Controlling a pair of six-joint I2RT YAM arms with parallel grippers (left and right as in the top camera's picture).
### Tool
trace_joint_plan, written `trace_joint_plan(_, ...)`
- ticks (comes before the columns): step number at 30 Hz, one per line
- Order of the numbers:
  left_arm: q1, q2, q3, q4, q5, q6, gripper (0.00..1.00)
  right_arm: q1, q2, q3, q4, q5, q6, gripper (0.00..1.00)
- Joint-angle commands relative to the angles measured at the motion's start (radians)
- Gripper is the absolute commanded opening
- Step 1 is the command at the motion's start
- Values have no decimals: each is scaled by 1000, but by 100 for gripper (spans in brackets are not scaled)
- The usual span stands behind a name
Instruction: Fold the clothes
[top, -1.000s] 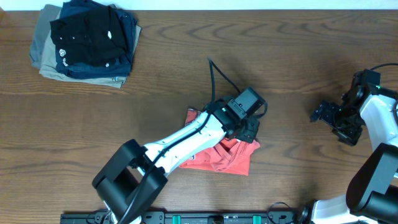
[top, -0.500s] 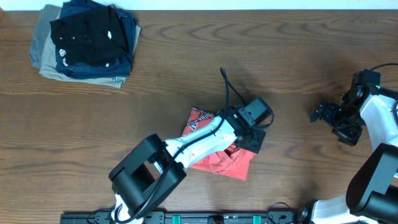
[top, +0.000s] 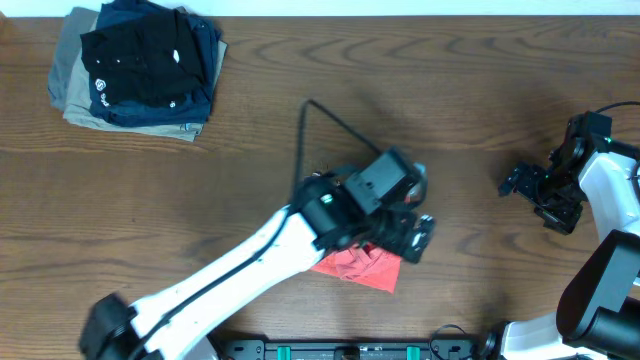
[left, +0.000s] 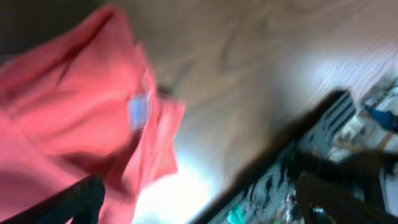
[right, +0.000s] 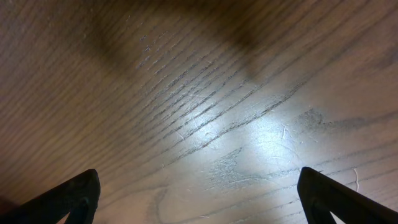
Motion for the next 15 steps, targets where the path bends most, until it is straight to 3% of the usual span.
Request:
trace_joint_plan(1,12,-12,3,-134,-115,20,98,-4,1,14,0,0,-8,99)
trace_joint_plan(5,10,13,-47,-207,-130,20,98,-4,1,14,0,0,-8,99)
trace_joint_plan(15,-32,191,-93,-103,-119,33,99,-3,1,14,0,0,-8,99)
